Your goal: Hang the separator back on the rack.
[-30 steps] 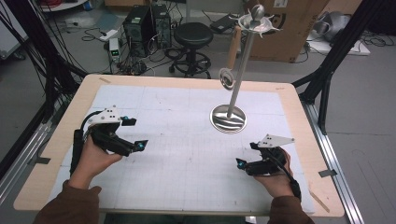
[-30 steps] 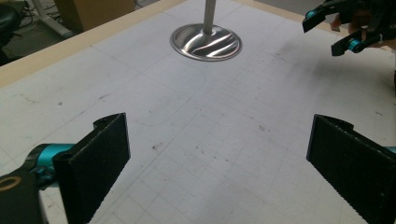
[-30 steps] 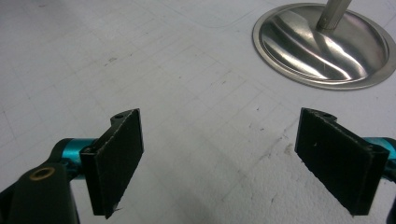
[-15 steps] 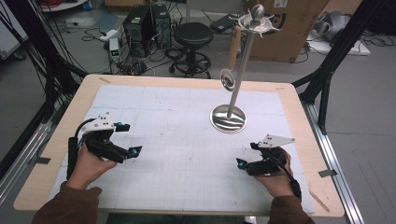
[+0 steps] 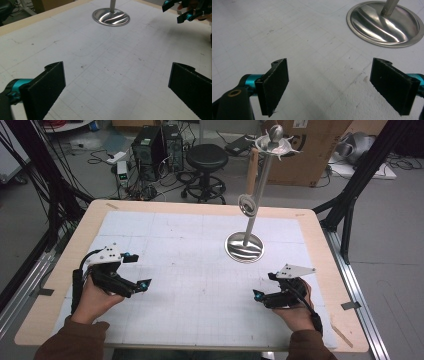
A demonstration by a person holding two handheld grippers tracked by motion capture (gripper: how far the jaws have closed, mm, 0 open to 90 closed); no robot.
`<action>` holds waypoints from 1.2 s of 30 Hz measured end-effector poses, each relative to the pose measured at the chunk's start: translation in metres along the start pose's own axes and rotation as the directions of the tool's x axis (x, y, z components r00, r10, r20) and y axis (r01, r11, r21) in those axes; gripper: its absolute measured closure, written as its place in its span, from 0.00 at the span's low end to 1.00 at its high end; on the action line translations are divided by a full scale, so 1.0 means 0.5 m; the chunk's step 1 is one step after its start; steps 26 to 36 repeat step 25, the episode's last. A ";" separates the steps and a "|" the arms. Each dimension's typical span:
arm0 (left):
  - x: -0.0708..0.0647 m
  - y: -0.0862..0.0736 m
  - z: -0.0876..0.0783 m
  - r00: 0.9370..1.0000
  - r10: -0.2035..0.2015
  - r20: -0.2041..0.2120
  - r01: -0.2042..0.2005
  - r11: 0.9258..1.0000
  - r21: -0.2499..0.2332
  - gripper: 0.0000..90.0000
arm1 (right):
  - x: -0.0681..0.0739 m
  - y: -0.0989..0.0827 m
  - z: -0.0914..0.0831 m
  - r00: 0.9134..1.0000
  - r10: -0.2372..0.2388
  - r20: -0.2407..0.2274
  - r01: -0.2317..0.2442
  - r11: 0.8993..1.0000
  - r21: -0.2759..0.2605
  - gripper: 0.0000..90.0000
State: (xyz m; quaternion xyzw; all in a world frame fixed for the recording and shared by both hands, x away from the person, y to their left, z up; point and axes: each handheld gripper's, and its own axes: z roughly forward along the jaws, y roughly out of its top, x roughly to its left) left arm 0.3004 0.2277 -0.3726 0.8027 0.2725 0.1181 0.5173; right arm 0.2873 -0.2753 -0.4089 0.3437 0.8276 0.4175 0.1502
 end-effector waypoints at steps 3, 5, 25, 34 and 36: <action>0.004 -0.005 -0.001 1.000 -0.011 -0.007 0.011 1.000 0.002 0.02 | 0.002 0.002 0.002 1.000 0.000 0.000 0.000 1.000 0.002 0.16; 0.005 -0.006 -0.002 1.000 -0.013 -0.008 0.013 1.000 0.004 0.02 | 0.002 0.003 0.003 1.000 -0.004 -0.002 0.004 1.000 0.002 0.16; 0.018 -0.019 0.002 0.999 -0.032 -0.016 0.032 0.999 0.023 0.02 | 0.001 0.003 0.007 1.000 -0.004 -0.006 0.004 1.000 0.008 0.16; 0.018 -0.019 0.002 0.999 -0.032 -0.016 0.032 0.999 0.023 0.02 | 0.001 0.003 0.007 1.000 -0.004 -0.006 0.004 1.000 0.008 0.16; 0.018 -0.019 0.002 0.999 -0.032 -0.016 0.032 0.999 0.023 0.02 | 0.001 0.003 0.007 1.000 -0.004 -0.006 0.004 1.000 0.008 0.16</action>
